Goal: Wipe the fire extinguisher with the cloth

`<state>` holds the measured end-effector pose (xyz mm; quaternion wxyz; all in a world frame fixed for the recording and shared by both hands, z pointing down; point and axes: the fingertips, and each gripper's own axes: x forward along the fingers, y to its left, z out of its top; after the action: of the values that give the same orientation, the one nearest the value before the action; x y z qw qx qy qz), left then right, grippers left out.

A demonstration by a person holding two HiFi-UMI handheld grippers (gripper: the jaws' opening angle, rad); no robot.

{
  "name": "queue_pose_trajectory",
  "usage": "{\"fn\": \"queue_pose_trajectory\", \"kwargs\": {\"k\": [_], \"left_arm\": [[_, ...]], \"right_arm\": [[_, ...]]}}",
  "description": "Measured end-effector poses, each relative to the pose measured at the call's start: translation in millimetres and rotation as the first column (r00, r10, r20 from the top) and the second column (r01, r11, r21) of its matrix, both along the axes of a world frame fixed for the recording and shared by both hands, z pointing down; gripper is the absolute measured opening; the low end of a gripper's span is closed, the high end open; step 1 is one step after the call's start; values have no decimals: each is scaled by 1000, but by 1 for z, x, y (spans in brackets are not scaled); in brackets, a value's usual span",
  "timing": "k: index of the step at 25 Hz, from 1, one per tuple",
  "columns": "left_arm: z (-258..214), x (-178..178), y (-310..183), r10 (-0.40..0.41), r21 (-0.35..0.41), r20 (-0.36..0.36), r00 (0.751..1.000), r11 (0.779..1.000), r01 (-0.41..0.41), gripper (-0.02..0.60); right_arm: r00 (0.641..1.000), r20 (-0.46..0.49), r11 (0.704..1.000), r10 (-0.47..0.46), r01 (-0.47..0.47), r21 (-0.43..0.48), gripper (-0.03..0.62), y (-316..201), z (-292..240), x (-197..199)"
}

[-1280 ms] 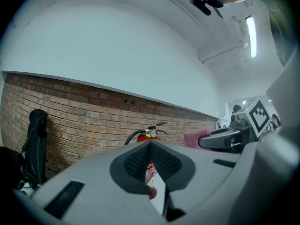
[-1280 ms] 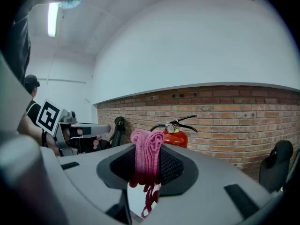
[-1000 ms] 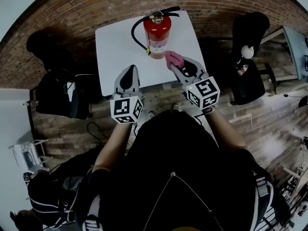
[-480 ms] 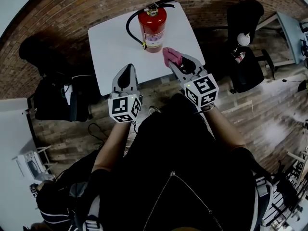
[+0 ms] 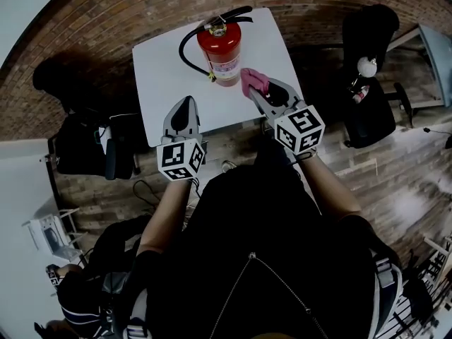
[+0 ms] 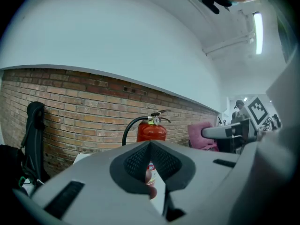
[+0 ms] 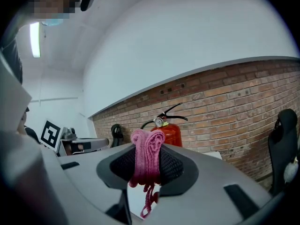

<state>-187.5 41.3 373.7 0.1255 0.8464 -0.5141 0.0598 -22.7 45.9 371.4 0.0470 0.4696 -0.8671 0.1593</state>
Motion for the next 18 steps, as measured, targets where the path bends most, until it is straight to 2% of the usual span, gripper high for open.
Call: {"fn": "queue_pose_trajectory", "kwargs": {"k": [4, 7, 12, 18], "left_arm": [[3, 22, -27, -81, -14, 0, 997, 997, 81, 8], [0, 33, -50, -172, 3, 13, 985, 985, 172, 8], [-3, 51, -83, -313, 36, 18, 949, 949, 313, 8], [2, 78, -100, -427, 46, 31, 904, 904, 426, 8]], "right_arm": [[998, 19, 997, -63, 64, -38, 126, -41, 12, 29], [991, 60, 989, -118, 123, -80, 126, -77, 20, 51], [972, 57, 962, -226, 232, -144, 126, -132, 35, 80], [932, 67, 904, -357, 362, -226, 126, -183, 67, 104]]}}
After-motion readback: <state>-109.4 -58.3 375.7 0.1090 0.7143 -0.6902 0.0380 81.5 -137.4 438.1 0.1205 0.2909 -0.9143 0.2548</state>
